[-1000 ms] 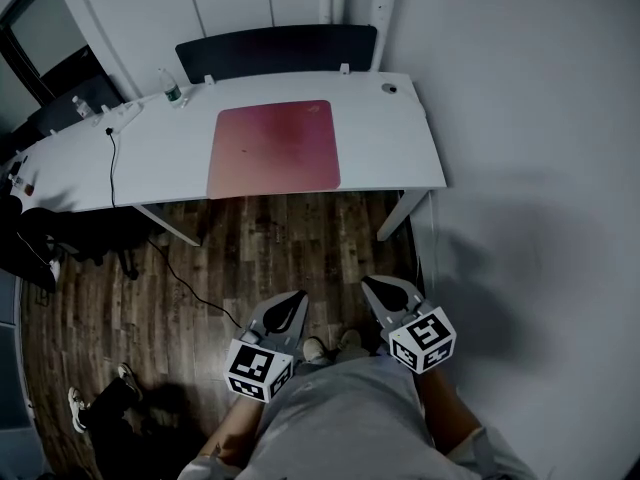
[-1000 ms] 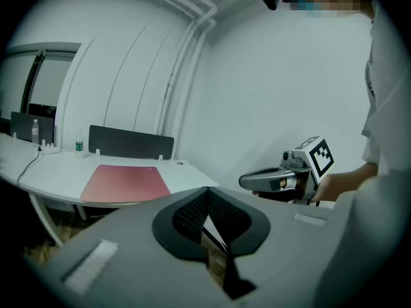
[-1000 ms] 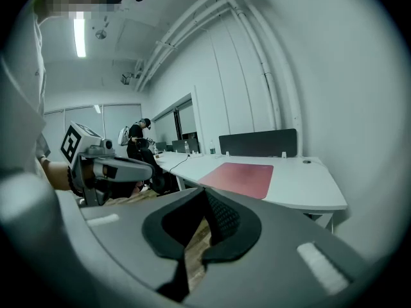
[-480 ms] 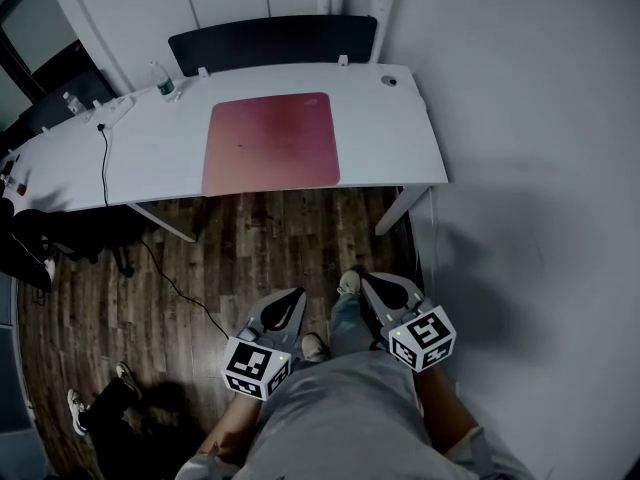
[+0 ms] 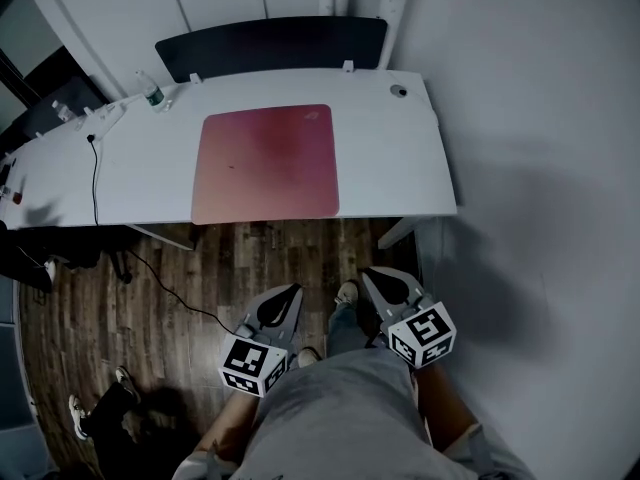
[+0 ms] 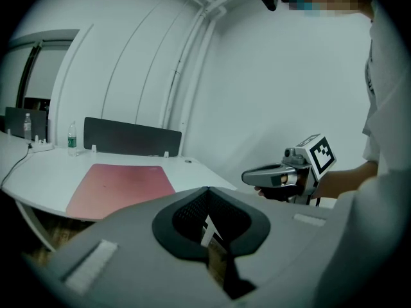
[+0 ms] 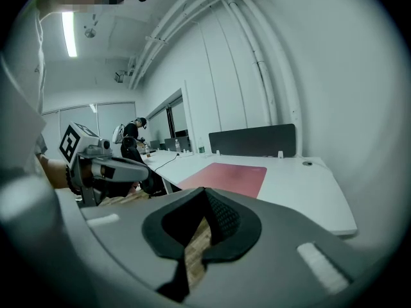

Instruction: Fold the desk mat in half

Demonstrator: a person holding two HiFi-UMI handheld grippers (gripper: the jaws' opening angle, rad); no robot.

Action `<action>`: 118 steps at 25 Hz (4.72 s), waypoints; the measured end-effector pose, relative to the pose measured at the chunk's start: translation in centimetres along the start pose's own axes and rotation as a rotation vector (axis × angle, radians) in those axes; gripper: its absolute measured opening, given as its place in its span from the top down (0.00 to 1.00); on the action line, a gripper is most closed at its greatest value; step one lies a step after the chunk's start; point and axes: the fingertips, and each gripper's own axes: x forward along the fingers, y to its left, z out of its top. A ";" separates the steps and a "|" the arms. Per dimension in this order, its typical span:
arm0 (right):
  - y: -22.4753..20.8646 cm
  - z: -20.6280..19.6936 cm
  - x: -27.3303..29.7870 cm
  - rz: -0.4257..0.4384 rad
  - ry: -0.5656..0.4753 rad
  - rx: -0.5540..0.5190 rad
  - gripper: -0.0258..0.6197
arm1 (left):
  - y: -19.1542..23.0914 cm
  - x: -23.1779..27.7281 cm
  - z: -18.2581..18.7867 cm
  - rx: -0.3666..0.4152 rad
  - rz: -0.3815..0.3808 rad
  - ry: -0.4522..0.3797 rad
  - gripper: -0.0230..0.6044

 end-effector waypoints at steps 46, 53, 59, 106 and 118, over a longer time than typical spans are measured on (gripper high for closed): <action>-17.8 1.9 11.2 0.032 0.106 0.079 0.95 | 8.2 20.3 0.5 0.101 -0.063 0.246 0.93; -18.2 -0.6 12.4 0.023 0.136 0.107 0.95 | 9.2 22.3 -4.0 0.131 -0.090 0.360 0.88; -18.8 -2.6 13.0 0.026 0.151 0.143 0.95 | 9.5 24.3 -7.9 0.188 -0.121 0.461 0.85; -20.1 -6.2 13.5 0.056 0.190 0.233 0.95 | 11.6 27.9 -13.4 0.363 0.020 0.583 0.90; -19.8 -5.2 14.2 0.094 0.204 0.141 0.95 | 12.1 27.3 -11.5 0.294 0.068 0.529 0.91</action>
